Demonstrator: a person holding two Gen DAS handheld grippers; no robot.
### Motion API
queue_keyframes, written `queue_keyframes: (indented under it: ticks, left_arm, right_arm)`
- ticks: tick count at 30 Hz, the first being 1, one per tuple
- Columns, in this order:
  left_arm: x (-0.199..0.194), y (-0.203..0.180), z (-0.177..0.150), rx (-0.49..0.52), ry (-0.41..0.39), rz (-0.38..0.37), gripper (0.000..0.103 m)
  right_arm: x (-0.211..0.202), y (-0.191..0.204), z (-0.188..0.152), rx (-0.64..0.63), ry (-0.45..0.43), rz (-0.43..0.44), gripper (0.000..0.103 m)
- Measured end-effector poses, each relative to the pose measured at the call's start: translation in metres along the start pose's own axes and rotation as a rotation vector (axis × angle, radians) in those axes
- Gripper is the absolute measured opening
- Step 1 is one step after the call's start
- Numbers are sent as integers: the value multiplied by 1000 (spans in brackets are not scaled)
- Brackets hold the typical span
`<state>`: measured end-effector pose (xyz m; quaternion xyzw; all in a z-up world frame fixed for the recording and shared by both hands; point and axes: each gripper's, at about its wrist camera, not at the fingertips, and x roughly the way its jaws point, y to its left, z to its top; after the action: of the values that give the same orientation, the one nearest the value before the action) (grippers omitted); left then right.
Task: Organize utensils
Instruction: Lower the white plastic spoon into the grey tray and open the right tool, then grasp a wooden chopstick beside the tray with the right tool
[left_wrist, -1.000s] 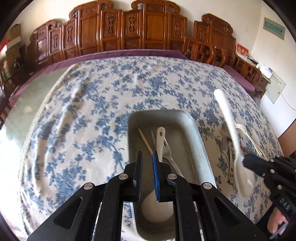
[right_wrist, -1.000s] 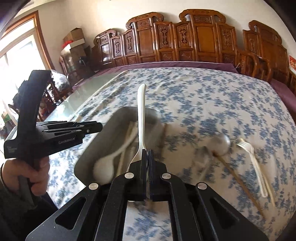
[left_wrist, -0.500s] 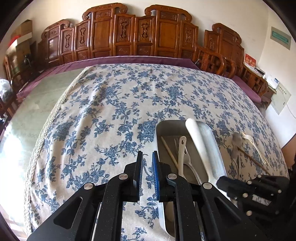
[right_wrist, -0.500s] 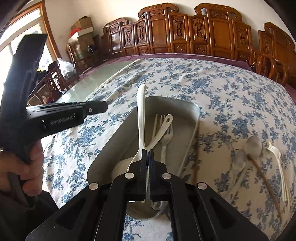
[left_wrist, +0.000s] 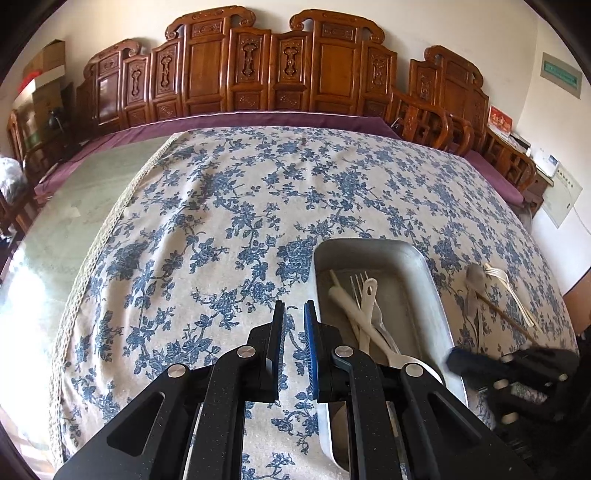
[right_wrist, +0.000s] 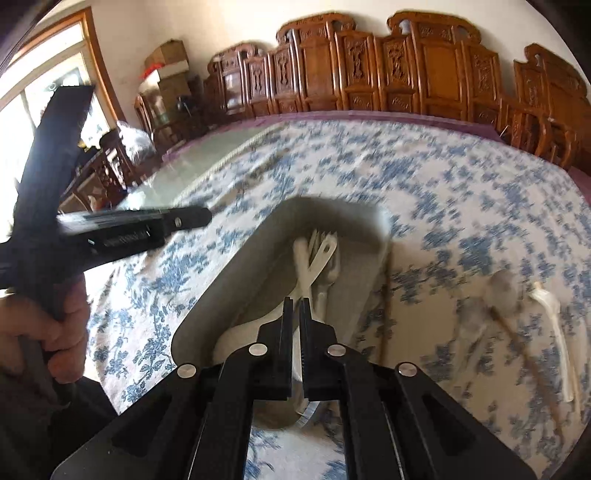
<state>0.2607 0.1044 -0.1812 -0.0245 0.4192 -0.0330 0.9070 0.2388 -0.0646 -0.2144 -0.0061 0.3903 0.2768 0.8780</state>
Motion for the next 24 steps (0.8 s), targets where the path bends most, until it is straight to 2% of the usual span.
queue_keyframes:
  ticks: [3,5,7,8,17,24]
  left_arm:
    - [0,-4,0,5,0,-11,9]
    - [-2,-8,-1,10,-6,-19,15]
    - [-4,-11,-2,14,-13,-24,18]
    - [-4,-13,-3,16,-14,-26,18]
    - [-12,-28,-13,36,-22,-21,18]
    - [-13,-30,-18,35,-15,-11,18]
  right_arm:
    - [-21,-16,-2,-20,-22,-41,6]
    - [-25,-25,-7,-43,-17,-78,6]
    - [-23,-34,-13,-49,3,-92,17]
    - [-21,-37,-16,-50,16,-98,19]
    - [16,-37,-47,-91,125,-94,19]
    - [33,-33,-56,-137,172,-154,18]
